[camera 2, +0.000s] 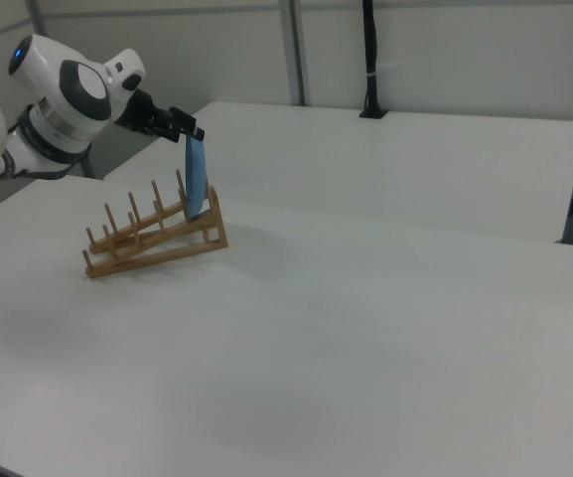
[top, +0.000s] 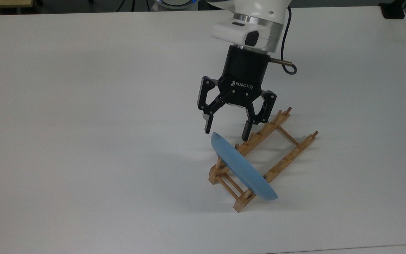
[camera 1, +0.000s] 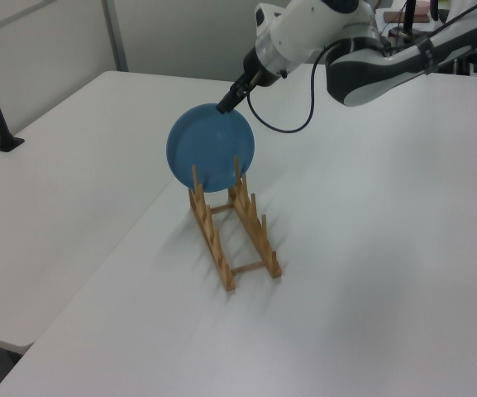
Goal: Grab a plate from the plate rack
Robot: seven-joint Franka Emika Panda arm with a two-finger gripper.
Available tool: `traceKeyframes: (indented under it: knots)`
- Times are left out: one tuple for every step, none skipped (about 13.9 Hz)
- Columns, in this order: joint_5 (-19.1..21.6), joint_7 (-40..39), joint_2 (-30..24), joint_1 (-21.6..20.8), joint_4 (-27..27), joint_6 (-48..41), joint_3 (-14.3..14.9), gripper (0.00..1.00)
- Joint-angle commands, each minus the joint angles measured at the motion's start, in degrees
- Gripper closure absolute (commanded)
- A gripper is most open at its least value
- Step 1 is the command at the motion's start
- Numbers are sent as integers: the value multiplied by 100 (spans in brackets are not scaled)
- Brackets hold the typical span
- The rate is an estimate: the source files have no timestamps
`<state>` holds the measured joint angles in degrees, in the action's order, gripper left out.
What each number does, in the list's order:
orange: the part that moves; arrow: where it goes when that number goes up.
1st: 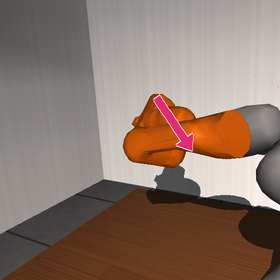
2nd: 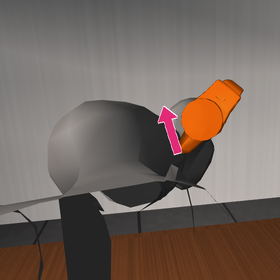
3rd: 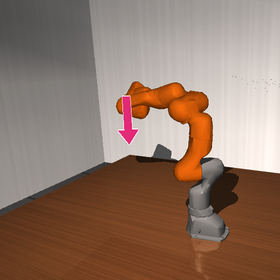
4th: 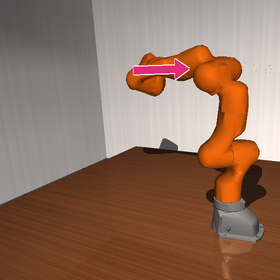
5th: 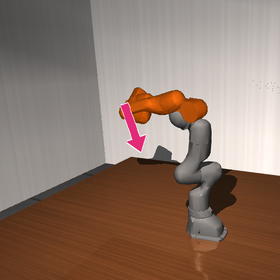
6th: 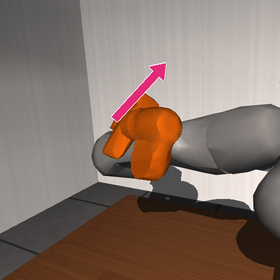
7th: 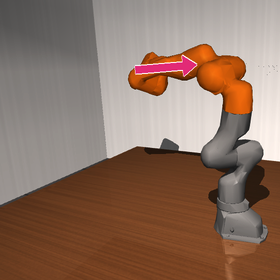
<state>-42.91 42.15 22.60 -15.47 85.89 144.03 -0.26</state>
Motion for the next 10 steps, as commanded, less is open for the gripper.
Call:
traceKeyframes:
  knots:
    - [-384,188,130,-97,50,-112,-1,34]
    - [-437,188,183,-97,50,-112,-1,43]
    - [-481,188,210,-97,50,-112,-1,50]
    - [-490,188,245,-105,50,-112,-9,57]
    - [-499,188,254,-105,50,-112,-9,61]
    - [-534,188,271,-105,50,-112,-9,68]
    - [-551,188,272,-105,50,-112,-9,78]
    - [-543,188,263,-105,50,-112,-9,87]
    - [-543,188,254,-105,42,-112,-9,94]
    - [-552,188,245,-105,42,-112,-9,100]
